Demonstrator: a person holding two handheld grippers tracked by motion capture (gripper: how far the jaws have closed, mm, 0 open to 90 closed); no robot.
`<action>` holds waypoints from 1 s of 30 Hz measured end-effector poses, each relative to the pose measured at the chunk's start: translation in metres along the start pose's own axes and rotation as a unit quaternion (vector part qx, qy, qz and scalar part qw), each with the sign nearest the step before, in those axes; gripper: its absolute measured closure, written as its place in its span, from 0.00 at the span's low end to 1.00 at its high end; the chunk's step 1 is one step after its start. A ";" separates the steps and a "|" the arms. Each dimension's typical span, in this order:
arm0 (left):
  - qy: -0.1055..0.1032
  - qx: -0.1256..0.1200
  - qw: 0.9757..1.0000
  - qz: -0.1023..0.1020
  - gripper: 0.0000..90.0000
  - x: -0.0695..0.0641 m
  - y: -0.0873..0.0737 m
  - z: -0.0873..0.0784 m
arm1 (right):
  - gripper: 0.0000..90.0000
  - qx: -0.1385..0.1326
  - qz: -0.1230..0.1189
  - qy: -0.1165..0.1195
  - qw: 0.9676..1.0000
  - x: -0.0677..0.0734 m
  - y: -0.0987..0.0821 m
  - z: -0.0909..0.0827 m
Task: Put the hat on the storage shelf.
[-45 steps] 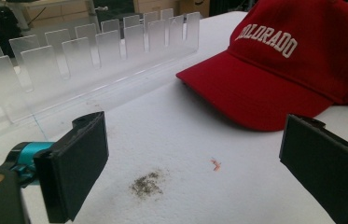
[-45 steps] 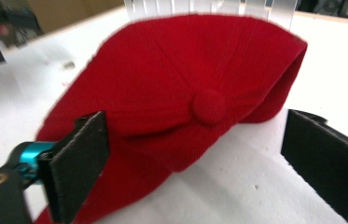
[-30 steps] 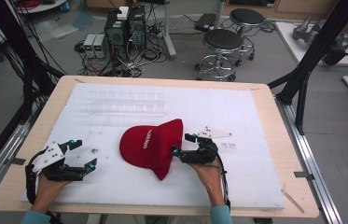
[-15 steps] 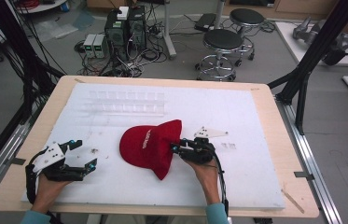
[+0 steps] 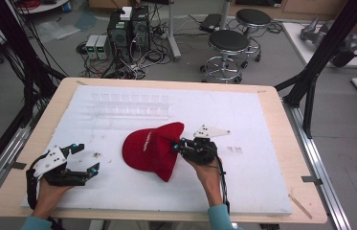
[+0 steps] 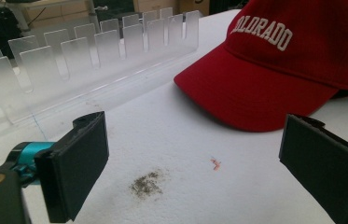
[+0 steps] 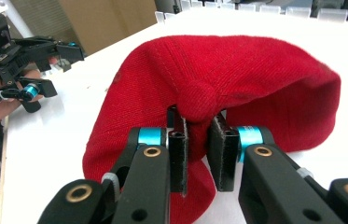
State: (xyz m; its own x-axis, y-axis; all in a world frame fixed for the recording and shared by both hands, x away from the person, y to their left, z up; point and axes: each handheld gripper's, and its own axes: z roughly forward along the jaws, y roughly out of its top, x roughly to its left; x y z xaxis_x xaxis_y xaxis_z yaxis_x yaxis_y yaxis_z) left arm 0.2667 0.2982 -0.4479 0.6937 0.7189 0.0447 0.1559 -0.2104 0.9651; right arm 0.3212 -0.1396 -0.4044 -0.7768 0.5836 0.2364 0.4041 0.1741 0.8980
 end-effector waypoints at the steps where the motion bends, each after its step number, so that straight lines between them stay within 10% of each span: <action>1: 0.000 0.000 1.000 0.000 0.10 0.000 0.000 0.000 | 0.89 0.001 -0.009 -0.001 1.000 0.001 0.004 0.000; 30: 0.001 -0.001 1.000 0.000 0.10 0.000 0.000 0.000 | 0.90 -0.009 -0.075 -0.029 0.997 0.000 0.075 -0.003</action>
State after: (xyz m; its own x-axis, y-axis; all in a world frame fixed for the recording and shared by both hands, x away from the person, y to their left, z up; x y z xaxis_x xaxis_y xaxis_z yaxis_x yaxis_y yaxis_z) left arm 0.2668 0.2983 -0.4478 0.6928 0.7198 0.0450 0.1551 -0.2097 0.9654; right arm 0.3501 -0.1288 -0.3358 -0.7980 0.5977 0.0771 0.2760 0.2487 0.9284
